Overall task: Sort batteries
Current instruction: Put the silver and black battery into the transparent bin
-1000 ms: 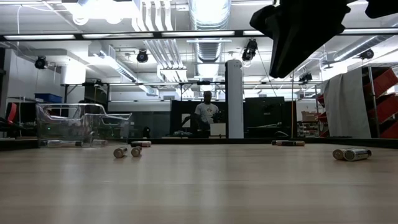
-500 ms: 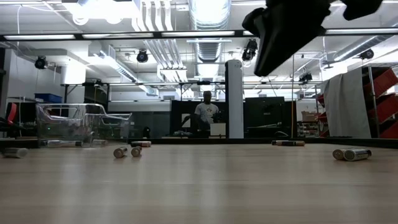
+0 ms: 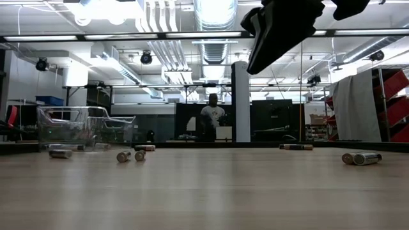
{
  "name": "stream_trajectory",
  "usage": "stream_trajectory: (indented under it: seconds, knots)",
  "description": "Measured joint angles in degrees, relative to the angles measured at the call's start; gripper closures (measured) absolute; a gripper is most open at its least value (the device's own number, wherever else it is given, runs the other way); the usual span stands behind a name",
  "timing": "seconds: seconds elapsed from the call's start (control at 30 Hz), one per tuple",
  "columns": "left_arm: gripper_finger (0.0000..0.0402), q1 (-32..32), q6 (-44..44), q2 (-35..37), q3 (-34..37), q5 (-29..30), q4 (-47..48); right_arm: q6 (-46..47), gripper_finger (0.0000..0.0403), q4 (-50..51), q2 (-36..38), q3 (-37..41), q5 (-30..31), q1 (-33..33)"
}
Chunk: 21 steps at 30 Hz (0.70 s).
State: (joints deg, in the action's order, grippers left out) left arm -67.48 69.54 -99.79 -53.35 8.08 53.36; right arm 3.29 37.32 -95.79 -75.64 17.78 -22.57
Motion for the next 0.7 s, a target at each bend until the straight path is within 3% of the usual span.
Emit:
stream_trajectory:
  seconds: [0.23,0.47,0.7]
  knots:
    - [0.038,0.0,0.5,-0.2,0.1,0.6,0.0,-0.4,0.0375,-0.4,0.0,0.0,0.0,0.0]
    - [0.0382,0.0,2.2,0.8,-0.9,2.3,0.9,-0.4,0.0375,-0.4,0.0,0.0,0.0,0.0]
    - [0.0382,0.1,5.0,4.5,-6.2,17.5,6.9,-0.4,0.0374,-0.4,0.0,0.1,0.0,0.0]
